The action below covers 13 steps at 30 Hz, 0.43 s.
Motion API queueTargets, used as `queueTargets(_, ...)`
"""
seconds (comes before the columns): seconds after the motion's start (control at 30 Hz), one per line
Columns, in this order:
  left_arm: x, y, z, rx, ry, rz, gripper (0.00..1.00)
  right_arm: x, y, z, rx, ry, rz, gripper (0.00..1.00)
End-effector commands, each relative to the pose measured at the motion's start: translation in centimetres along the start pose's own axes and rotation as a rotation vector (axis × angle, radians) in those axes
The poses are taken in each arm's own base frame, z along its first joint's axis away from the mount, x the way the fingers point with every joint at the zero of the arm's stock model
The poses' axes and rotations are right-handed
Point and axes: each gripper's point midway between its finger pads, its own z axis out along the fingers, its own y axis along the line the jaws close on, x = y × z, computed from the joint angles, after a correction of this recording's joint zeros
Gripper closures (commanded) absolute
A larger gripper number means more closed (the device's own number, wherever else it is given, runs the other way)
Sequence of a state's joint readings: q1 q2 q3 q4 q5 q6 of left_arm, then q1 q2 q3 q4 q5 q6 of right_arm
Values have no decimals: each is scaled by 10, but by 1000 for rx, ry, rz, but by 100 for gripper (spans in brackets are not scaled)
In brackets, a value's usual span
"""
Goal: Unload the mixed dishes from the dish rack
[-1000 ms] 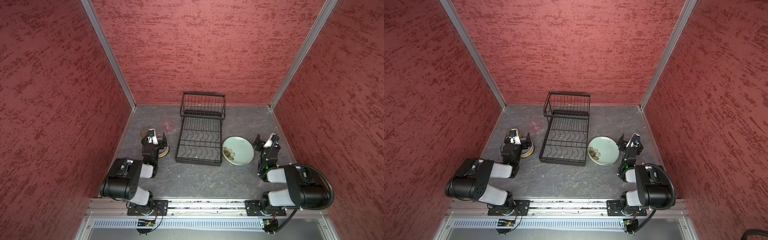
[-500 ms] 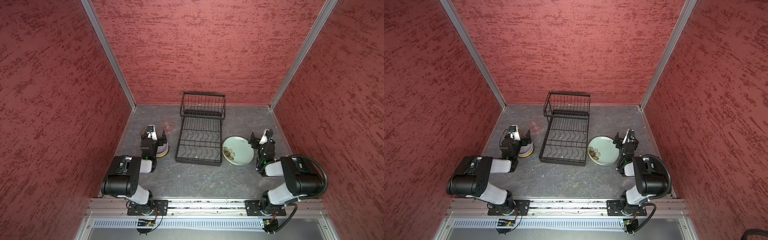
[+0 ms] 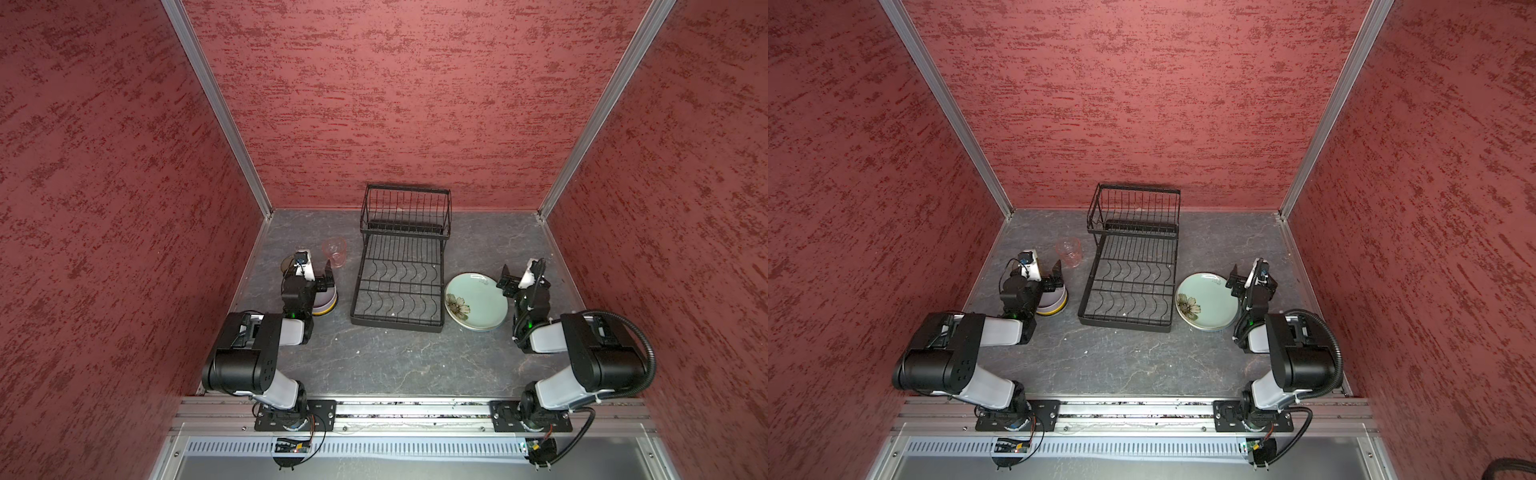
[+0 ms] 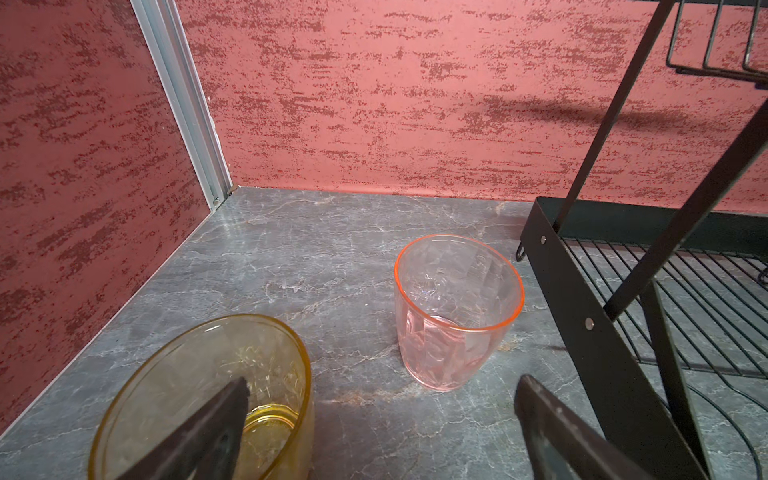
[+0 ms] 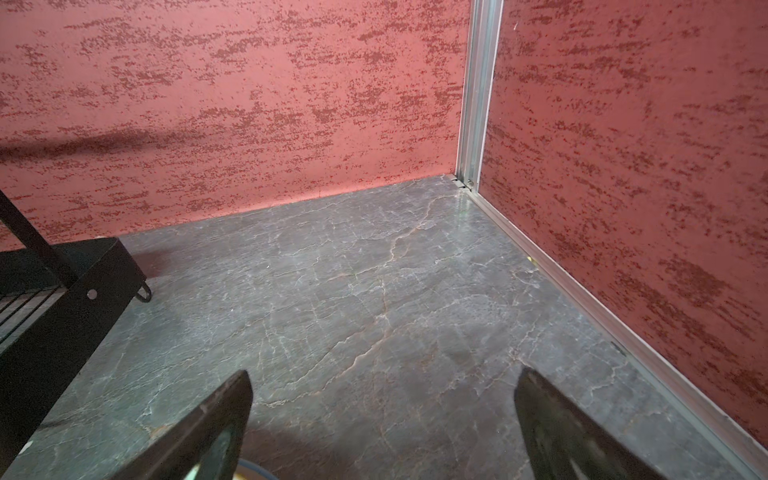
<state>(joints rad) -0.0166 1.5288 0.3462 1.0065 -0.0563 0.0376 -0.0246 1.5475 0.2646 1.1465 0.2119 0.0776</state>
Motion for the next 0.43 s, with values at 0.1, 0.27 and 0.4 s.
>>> queueTargets(0.1, 15, 0, 1, 8, 59, -5, 1, -9, 2, 1, -12, -29, -16, 1)
queueTargets(0.27, 15, -1, 3, 23, 74, -13, 0, -9, 2, 1, -11, -31, -16, 1)
queueTargets(0.4, 15, 0, 4, 26, 78, -18, 0, -9, 2, 1, -11, -30, -17, 1)
